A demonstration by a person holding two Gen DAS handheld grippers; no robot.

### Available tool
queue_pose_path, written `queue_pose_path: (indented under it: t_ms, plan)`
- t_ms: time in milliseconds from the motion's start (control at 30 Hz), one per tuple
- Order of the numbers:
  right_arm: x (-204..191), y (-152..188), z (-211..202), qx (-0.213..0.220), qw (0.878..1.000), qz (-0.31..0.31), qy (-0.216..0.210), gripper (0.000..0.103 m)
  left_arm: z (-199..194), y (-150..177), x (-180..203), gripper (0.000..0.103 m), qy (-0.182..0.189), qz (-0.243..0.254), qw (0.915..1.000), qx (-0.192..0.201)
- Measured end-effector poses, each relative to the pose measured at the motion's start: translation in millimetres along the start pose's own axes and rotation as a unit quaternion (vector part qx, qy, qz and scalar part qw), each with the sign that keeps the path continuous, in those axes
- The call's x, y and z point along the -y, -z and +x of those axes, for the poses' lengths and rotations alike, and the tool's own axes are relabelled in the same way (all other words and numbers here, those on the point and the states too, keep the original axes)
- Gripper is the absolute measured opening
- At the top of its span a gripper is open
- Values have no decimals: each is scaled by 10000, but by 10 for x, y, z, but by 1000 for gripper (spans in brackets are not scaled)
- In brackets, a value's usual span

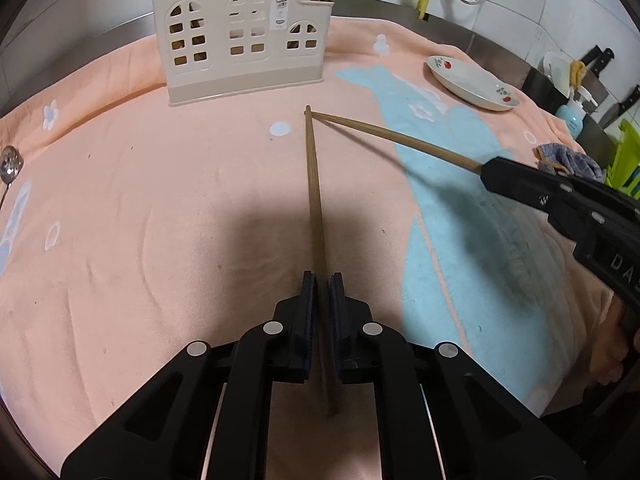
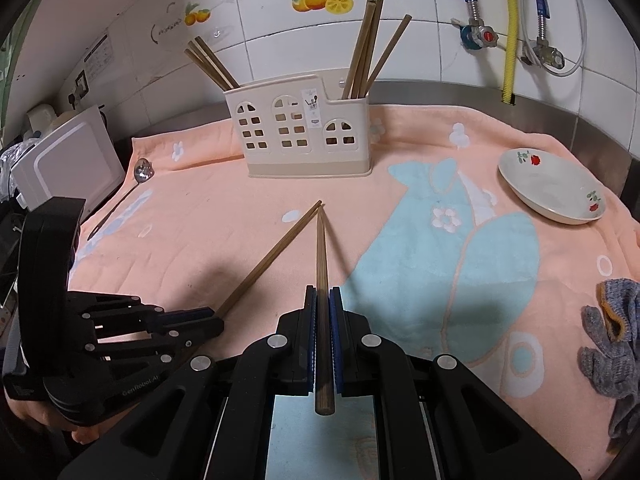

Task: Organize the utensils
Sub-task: 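Raise both held chopsticks upright over the white holder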

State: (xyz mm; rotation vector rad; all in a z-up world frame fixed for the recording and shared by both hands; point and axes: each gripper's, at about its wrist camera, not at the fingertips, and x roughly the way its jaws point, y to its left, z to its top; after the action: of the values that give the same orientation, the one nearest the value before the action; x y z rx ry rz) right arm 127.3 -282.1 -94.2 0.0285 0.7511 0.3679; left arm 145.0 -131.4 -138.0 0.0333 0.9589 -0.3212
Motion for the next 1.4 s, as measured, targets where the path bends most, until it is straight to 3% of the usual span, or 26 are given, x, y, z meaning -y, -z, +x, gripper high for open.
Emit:
queue_pose_path:
  t_ms: [200,500,1167,1400]
  plan:
    - [-29,-91,-86,114,9999,-57,50,6,-107,-54,-35,6,36,55,9999,118]
    - [-45,-421,-281,452,9989,-95,31,6,-627,-351,-285,5,-73,42,9965,831]
    - [-308,-1652,-559,709,9946,-754,-94,6,-1172,-1297,-695,5,91,149,9868,1609]
    - [-300,-2068,-673,768,9931,-880,-61,6,-1527,-1763,-717,5,13,311,9775,2084]
